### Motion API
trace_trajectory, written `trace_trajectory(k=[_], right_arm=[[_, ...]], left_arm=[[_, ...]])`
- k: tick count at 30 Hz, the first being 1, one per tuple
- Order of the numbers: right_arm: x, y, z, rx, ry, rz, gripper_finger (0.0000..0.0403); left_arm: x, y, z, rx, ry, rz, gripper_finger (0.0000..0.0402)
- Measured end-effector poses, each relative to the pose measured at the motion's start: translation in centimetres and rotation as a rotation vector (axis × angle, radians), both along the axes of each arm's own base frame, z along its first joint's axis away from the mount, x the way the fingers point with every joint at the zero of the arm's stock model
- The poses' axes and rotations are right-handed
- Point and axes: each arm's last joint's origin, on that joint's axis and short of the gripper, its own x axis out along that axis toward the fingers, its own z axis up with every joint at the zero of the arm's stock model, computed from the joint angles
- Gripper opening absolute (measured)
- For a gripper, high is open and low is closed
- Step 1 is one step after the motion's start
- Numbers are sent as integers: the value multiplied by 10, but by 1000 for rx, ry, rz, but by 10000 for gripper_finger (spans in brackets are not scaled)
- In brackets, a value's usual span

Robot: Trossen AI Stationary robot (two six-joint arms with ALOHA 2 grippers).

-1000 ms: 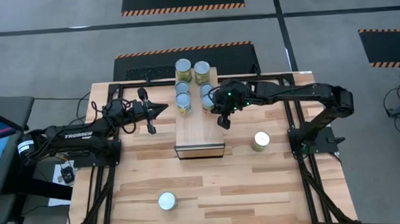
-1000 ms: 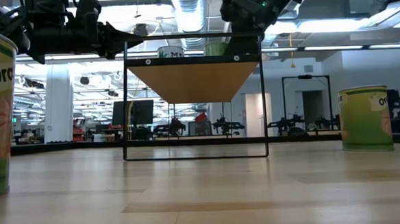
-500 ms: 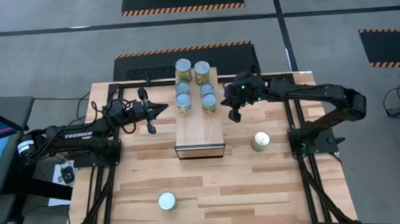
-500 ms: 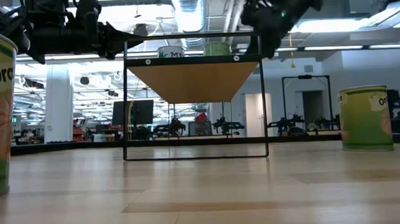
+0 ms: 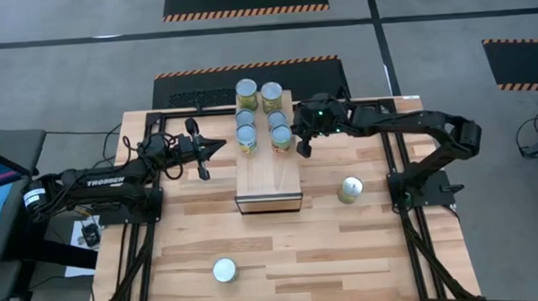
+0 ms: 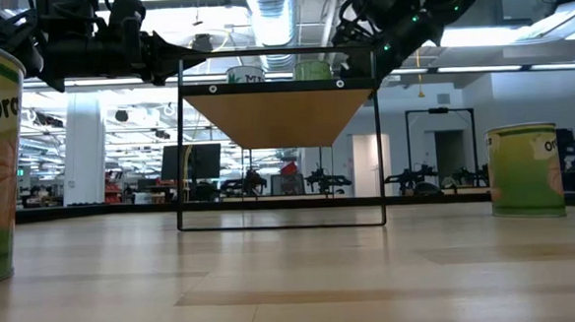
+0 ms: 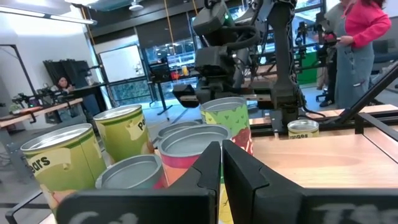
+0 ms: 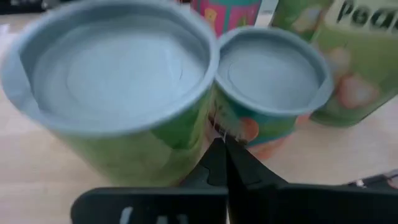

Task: Pick and place cans onto a shelf
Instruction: Adjust the small canned oranges on the shelf, then adjust the canned spaghetti sauce on the shelf

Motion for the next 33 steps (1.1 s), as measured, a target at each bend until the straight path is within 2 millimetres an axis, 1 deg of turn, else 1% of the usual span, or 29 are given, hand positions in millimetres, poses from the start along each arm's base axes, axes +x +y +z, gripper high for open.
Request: trace_trajectory(k=[6, 9, 13, 17, 20, 23, 25, 29, 33], right_arm=[[2, -1, 4, -19, -39, 1, 4], [-1, 0, 7, -22, -38, -1, 8], [-16, 7, 20, -35, -7, -15, 5], [-38, 21, 40, -32, 10, -47, 5], [-44, 33, 50, -25, -24, -19, 4], [-38, 43, 46, -14, -7, 26, 3], [-32, 47, 37, 9, 35, 42, 4], [-15, 51, 18, 33, 89, 70, 3], [-1, 53, 8, 32, 80, 87, 5]], left_arm=[[0, 0, 0, 0, 1, 0, 6], [0, 0, 0, 0, 1, 0, 6], [0, 0, 0, -1, 1, 0, 6], [0, 0, 0, -1, 3, 0, 6], [0, 0, 0, -1, 5, 0, 6], [0, 0, -1, 3, 6, 1, 6], [0, 0, -1, 2, 6, 0, 6], [0, 0, -1, 2, 6, 1, 6], [0, 0, -1, 1, 6, 1, 6]])
